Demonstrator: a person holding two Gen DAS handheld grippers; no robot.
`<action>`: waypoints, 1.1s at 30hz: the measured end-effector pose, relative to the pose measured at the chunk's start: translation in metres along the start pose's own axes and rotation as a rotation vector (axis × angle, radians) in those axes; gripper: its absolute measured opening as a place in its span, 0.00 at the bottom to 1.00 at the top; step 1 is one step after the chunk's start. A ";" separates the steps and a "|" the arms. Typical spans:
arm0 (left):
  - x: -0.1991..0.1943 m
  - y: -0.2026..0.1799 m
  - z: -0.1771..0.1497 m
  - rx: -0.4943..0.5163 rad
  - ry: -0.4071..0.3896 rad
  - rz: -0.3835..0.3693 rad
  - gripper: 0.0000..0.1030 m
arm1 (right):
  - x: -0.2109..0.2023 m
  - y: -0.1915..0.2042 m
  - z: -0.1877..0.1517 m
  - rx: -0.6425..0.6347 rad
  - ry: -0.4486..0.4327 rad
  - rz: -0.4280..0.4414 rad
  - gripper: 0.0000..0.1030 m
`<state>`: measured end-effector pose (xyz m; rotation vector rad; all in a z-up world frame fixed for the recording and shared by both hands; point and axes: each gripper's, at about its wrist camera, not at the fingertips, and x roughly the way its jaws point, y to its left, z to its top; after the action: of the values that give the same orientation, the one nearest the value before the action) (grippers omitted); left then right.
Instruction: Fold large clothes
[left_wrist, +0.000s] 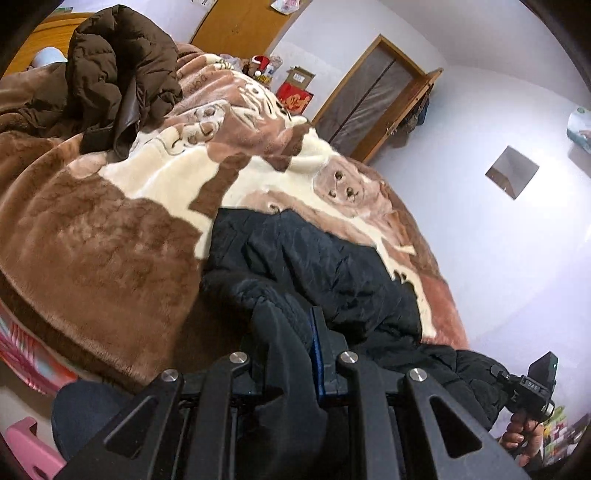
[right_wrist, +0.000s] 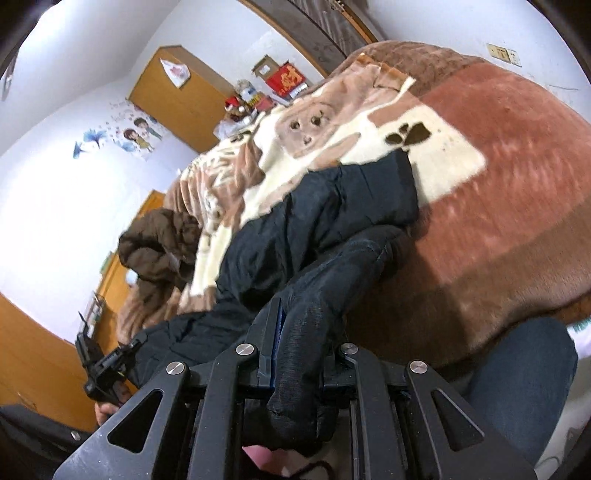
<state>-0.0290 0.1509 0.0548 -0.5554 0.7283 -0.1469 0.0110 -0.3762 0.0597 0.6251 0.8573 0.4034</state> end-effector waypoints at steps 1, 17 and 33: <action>0.003 -0.001 0.006 -0.001 -0.007 -0.003 0.17 | 0.002 0.000 0.006 0.007 -0.009 0.009 0.14; 0.148 0.003 0.131 -0.047 -0.008 0.078 0.17 | 0.138 -0.015 0.168 0.105 0.000 -0.045 0.15; 0.302 0.055 0.126 -0.092 0.153 0.175 0.25 | 0.270 -0.105 0.181 0.236 0.166 -0.116 0.20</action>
<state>0.2763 0.1561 -0.0758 -0.5696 0.9325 0.0071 0.3253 -0.3656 -0.0737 0.7627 1.1047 0.2524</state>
